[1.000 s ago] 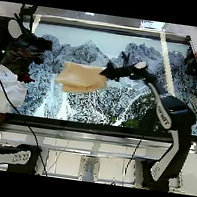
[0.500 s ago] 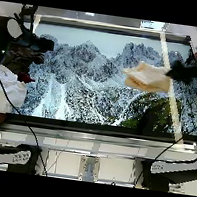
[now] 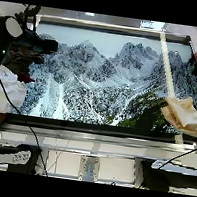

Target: Fold the shirts.

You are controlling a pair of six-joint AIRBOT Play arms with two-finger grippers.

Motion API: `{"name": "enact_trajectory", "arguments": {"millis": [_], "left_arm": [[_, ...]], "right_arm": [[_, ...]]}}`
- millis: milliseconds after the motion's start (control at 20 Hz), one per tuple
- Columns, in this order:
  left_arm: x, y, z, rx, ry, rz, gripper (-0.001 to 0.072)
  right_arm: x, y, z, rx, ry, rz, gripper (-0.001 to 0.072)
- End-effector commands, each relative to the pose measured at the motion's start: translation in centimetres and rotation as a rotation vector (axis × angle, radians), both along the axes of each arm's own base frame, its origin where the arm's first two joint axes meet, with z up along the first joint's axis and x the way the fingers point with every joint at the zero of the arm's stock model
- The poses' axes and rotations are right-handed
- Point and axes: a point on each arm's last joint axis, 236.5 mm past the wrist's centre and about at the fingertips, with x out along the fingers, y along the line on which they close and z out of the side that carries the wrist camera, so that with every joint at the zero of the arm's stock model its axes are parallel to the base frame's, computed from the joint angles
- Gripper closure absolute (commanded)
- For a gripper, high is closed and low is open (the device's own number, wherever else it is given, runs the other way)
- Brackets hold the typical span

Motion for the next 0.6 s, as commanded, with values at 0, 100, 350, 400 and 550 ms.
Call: {"name": "enact_trajectory", "arguments": {"millis": [0, 100, 350, 400, 550], "left_arm": [[-0.4, -0.9, -0.1, -0.014, 0.012, -0.018, 0.0695], [-0.4, -1.1, -0.1, -0.013, 0.014, -0.024, 0.0695], [-0.7, -3.0, 0.2, -0.079, 0.020, -0.048, 0.0695], [-0.9, -3.5, 0.3, -0.100, 0.025, -0.055, 0.0695], [-2.1, -4.4, -0.3, -0.105, 0.074, -0.083, 0.0695]], "right_arm": [[-5.3, 0.7, -0.5, 0.034, 0.207, -0.055, 0.0236], [-3.4, 1.7, 0.1, 0.050, 0.130, -0.030, 0.0218], [13.8, 10.8, 4.8, 0.262, -0.517, 0.228, 0.0221], [17.9, 14.9, 7.0, 0.351, -0.701, 0.347, 0.0222], [24.7, 25.7, 12.1, 0.449, -1.017, 0.650, 0.0230]]}}
